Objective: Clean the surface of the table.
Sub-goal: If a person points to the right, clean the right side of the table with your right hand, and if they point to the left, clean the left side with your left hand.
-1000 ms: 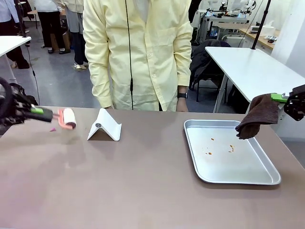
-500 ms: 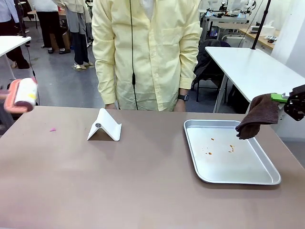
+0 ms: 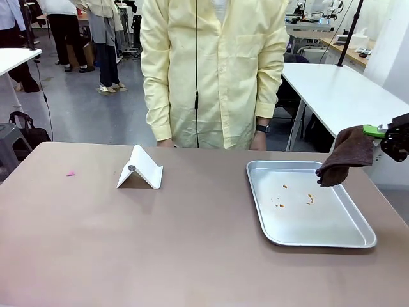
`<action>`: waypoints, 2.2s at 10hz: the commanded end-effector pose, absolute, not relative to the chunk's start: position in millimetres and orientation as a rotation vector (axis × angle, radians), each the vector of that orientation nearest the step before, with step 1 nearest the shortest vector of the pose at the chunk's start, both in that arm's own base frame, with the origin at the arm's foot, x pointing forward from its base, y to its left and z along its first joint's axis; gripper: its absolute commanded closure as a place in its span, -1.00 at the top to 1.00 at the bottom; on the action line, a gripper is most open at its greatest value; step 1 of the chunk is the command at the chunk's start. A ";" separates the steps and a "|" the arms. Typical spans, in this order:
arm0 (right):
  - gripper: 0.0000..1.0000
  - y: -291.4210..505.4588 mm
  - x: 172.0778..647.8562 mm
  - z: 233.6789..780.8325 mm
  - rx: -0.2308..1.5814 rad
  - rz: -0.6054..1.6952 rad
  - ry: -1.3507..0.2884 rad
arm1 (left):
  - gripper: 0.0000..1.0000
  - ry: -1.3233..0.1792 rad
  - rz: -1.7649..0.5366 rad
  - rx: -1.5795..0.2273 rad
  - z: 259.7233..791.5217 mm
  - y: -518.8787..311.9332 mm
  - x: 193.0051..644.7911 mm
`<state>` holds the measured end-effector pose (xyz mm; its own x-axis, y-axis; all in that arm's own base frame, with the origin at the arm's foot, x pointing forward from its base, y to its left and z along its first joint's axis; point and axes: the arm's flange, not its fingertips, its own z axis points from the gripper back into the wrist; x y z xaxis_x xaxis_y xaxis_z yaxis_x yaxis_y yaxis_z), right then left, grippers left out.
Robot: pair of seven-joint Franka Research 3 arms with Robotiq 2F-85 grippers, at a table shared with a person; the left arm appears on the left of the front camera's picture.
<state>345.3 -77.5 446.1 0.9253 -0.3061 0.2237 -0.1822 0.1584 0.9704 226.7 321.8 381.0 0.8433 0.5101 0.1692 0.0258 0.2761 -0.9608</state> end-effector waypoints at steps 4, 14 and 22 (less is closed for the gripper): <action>-1.00 -77.2 344.5 451.3 1.433 -0.095 -0.419 | -0.56 -0.468 0.278 -1.269 401.1 291.7 244.6; -1.00 -77.2 344.5 451.3 1.433 -0.095 -0.419 | -0.56 -0.394 0.336 -0.937 372.0 278.3 425.3; -1.00 -77.2 344.5 451.3 1.433 -0.095 -0.419 | -0.56 -0.352 0.427 -0.893 314.5 275.8 469.5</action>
